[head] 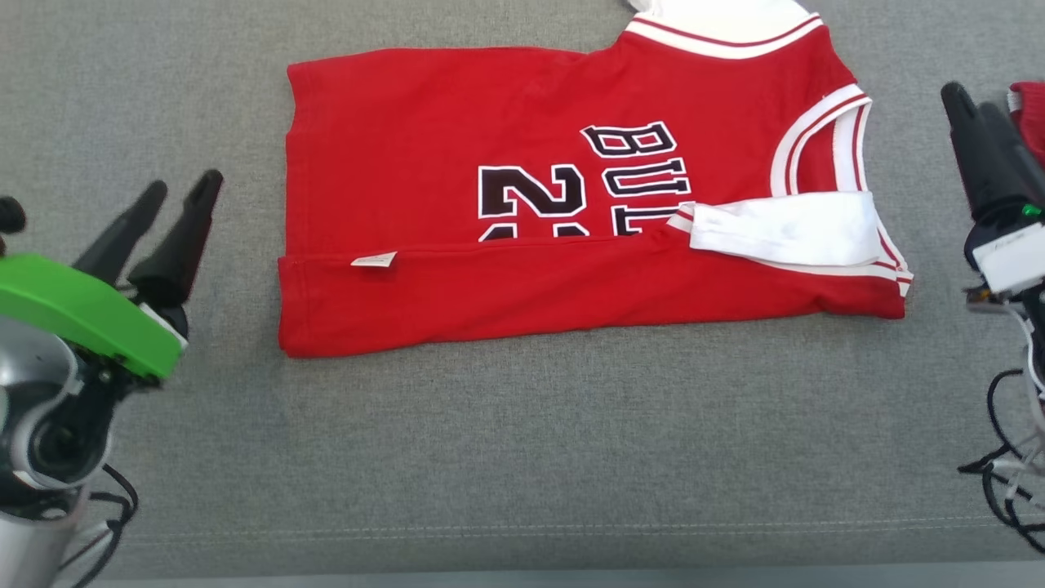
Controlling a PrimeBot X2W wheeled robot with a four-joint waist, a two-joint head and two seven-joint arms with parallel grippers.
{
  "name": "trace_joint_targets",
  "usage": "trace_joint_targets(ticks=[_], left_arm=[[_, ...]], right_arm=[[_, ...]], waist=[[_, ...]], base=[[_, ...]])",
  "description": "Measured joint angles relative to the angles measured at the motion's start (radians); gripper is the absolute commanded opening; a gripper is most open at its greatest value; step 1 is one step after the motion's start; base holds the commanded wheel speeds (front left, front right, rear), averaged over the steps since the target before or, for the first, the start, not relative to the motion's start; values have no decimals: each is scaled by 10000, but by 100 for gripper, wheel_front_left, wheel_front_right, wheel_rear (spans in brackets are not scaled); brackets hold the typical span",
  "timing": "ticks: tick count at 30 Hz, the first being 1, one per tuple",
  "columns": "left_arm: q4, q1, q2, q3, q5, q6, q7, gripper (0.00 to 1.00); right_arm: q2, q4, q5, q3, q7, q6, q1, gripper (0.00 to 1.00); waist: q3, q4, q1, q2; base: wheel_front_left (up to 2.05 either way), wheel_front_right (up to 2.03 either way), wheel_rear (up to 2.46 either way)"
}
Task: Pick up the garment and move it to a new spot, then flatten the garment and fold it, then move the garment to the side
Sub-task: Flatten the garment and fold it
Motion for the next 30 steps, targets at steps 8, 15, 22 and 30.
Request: trace_joint_targets(ticks=[8,15,22,30], left_arm=[[-25,-1879,136,502,-1693,-2,1488,100],[660,-3193,12,995,-2830,40,2500,100],[1375,-3855,-165,884,-3373,44,3248,100],[2178,-4655,-169,1076,-3741,69,3791,100]], right_arm=[[-840,472,-648,174,1208,-90,-2107,100],[-1350,1116,-1294,378,2268,-100,-3912,100],[-1407,1829,-1825,587,2790,-100,-4997,100],[-1429,2389,-2230,780,3545,-100,-5991,100]], waist=[[925,113,0,0],[1820,210,0,0],[2677,314,1,0],[3226,377,0,0]], base=[[0,0,0],[0,0,0],[0,0,0],[0,0,0]])
